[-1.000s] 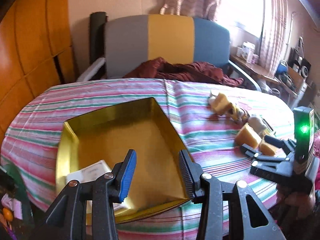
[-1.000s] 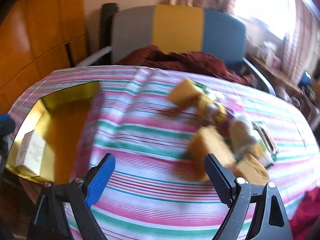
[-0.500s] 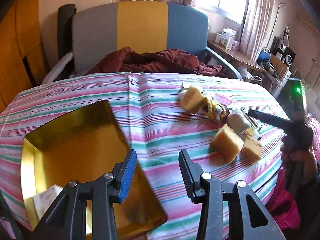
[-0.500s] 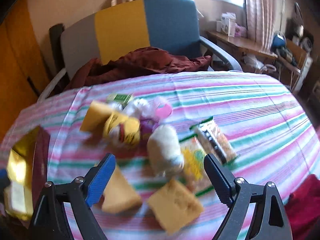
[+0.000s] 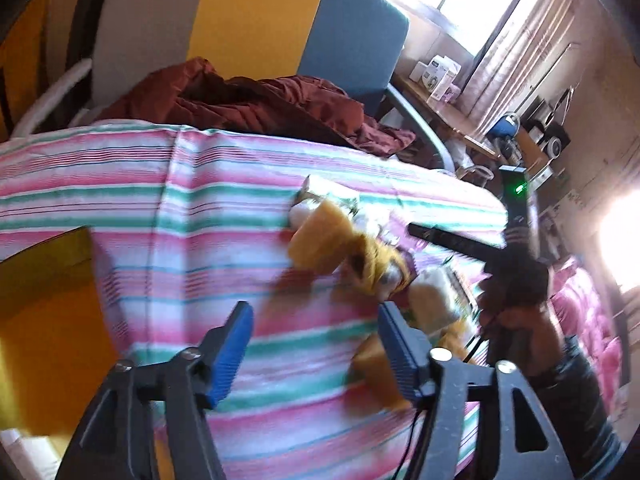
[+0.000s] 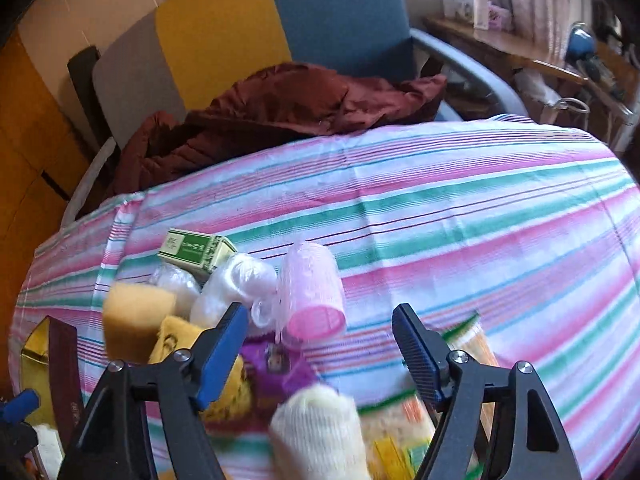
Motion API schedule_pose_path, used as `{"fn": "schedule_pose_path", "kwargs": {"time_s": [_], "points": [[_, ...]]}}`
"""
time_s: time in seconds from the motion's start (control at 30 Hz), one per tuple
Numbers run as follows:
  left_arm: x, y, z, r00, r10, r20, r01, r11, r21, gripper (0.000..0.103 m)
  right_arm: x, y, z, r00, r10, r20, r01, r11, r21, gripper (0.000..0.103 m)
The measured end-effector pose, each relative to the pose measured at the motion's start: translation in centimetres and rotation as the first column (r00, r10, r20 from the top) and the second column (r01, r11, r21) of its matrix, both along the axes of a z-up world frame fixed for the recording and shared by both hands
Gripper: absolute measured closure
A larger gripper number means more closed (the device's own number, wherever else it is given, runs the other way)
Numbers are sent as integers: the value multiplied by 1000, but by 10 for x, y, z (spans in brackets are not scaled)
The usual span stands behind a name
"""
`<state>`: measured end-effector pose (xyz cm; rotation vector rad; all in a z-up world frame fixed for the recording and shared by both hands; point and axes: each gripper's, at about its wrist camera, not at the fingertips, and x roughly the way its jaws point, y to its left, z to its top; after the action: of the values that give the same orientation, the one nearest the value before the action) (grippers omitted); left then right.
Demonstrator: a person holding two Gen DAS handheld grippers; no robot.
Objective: Organize objects
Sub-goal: 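Grasp the yellow sponge with the left tool while the right tool grasps the pink roller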
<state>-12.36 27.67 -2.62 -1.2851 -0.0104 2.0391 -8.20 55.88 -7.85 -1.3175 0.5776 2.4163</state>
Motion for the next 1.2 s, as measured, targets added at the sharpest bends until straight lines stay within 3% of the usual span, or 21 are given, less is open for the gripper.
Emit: {"fn": "schedule_pose_path", "kwargs": {"time_s": [0.03,0.1,0.13,0.33,0.57,0.7,0.77,0.8,0.9,1.2], "points": [[-4,4,-2,1000,5,4,-5,1000,2,31,-4,1,-4,1000,13,9,-13,1000,-5,35],[-16,14,-9,999,11,37,-12,1000,23,30,-10,3,-12,998,52,27,-51,998,-28,57],[-22,18,-14,998,13,57,-14,999,32,28,-10,3,-13,998,66,21,-65,997,-31,61],[-54,39,-34,986,42,160,-55,995,81,20,5,10,-6,998,59,-18,-59,998,1,62],[-82,53,-67,934,107,340,-161,978,135,17,26,18,11,995,40,-90,-37,999,32,62],[-84,68,-81,922,99,373,-153,981,119,18,34,17,19,990,45,-130,-39,998,48,62],[-81,75,-85,925,97,369,-140,986,90,26,39,17,22,985,46,-166,-41,999,36,62],[-79,76,-86,928,93,361,-132,988,85,40,41,18,25,980,47,-192,-44,999,16,62],[-70,75,-86,940,68,334,-103,991,88,43,48,20,30,966,47,-255,-65,996,-60,62],[-42,34,-45,978,50,201,-73,991,110,45,56,-6,51,957,88,-277,-103,994,-42,62]]}}
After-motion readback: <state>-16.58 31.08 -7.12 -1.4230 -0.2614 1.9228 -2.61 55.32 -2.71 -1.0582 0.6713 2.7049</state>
